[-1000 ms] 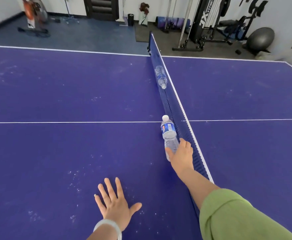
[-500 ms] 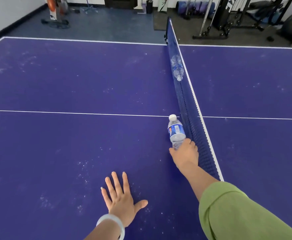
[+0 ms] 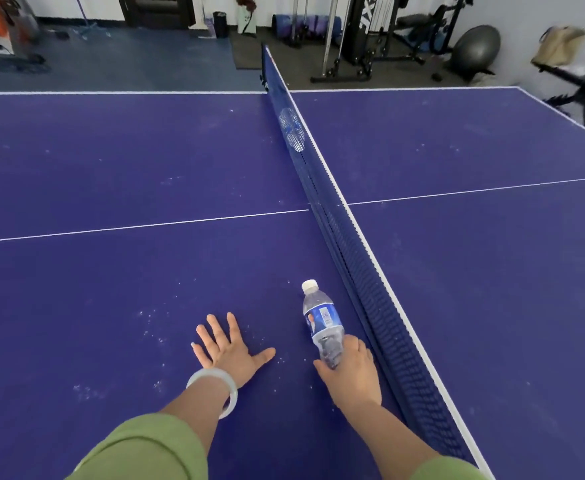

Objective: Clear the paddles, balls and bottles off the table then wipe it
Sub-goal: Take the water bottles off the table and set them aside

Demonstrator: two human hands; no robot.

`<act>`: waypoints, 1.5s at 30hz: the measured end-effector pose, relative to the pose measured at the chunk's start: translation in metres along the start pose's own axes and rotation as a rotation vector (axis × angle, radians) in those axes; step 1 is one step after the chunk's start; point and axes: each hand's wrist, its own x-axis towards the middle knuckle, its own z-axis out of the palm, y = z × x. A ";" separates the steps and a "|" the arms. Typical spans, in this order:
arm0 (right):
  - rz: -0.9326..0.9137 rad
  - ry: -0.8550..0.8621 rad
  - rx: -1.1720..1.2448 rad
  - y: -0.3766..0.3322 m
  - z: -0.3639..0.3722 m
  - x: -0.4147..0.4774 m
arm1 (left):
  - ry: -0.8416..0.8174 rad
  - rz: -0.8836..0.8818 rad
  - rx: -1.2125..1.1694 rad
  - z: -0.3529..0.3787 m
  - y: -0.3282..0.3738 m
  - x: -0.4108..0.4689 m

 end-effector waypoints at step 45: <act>1.480 1.480 1.031 0.045 0.066 -1.096 | -0.801 1.913 0.854 0.338 -0.232 -0.825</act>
